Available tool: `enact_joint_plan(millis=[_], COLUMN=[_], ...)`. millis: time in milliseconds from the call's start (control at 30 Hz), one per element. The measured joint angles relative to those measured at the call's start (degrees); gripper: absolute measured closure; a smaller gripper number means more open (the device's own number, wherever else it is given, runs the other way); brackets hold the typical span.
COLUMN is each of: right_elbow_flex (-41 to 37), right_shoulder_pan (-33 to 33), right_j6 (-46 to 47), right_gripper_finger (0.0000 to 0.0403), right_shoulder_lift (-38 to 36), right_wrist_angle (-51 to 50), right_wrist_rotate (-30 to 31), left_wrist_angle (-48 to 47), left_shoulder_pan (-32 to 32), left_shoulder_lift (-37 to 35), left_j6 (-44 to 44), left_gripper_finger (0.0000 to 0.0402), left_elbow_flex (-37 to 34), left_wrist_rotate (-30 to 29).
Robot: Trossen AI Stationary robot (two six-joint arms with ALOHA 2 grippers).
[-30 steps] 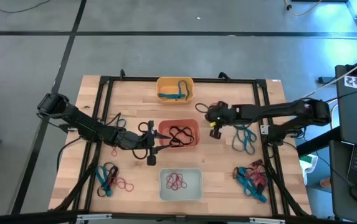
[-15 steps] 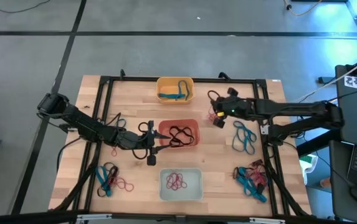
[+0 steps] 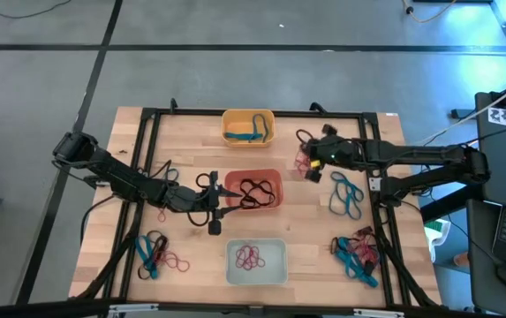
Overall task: Sort rubber bands into baskets
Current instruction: Put the black rubber band in the orange bin
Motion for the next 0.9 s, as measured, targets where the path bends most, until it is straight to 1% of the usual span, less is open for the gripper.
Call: enact_joint_plan(millis=[67, 100, 167, 233, 400, 433, 500, 567, 767, 900], right_elbow_flex=[0.00, 0.00, 0.00, 0.00, 0.00, 0.00, 0.00, 0.00, 0.00, 0.00], right_shoulder_pan=[0.02, 0.07, 0.04, 0.00, -0.01, 0.00, -0.02, -0.01, 0.00, 0.04], right_j6=[-0.19, -0.21, -0.12, 0.07, 0.68, 1.24, 1.86, 1.97, 3.23, 4.27], right_gripper_finger=[0.0384, 0.0384, 0.0384, 0.0384, 0.0384, 0.0384, 0.0384, 0.0384, 0.0384, 0.0384], right_shoulder_lift=[0.00, 0.00, 0.00, 0.00, 0.00, 0.00, 0.00, 0.00, 0.02, 0.02], right_wrist_angle=[1.14, 1.72, 2.50, 2.49, 0.79, 0.34, -0.43, -0.46, 1.03, 3.54], right_wrist_rotate=[-5.96, -7.18, -6.84, -3.06, 10.92, 12.69, 13.84, 12.25, 1.70, -2.80], left_wrist_angle=[0.00, 0.00, 0.00, 0.00, -0.01, 0.00, 0.00, 0.00, 0.00, 0.02], left_shoulder_pan=[0.00, 0.00, 0.00, 0.00, 0.00, 0.00, 0.00, 0.00, 0.00, 0.00], left_shoulder_lift=[-0.01, -0.01, -0.01, 0.00, -0.01, -0.02, 0.00, -0.02, -0.02, -0.02], left_j6=[0.00, 0.00, 0.00, -0.09, -0.14, -0.15, -0.17, -0.17, -0.20, -0.20], left_gripper_finger=[0.0259, 0.0259, 0.0259, 0.0259, 0.0259, 0.0259, 0.0259, 0.0259, 0.0259, 0.0259], left_elbow_flex=[0.00, 0.00, 0.00, 0.00, 0.00, 0.00, 0.00, 0.00, 0.00, 0.00], left_wrist_rotate=[0.00, -0.02, -0.01, -0.02, -0.01, -0.02, -0.02, 0.00, 0.00, -0.02])
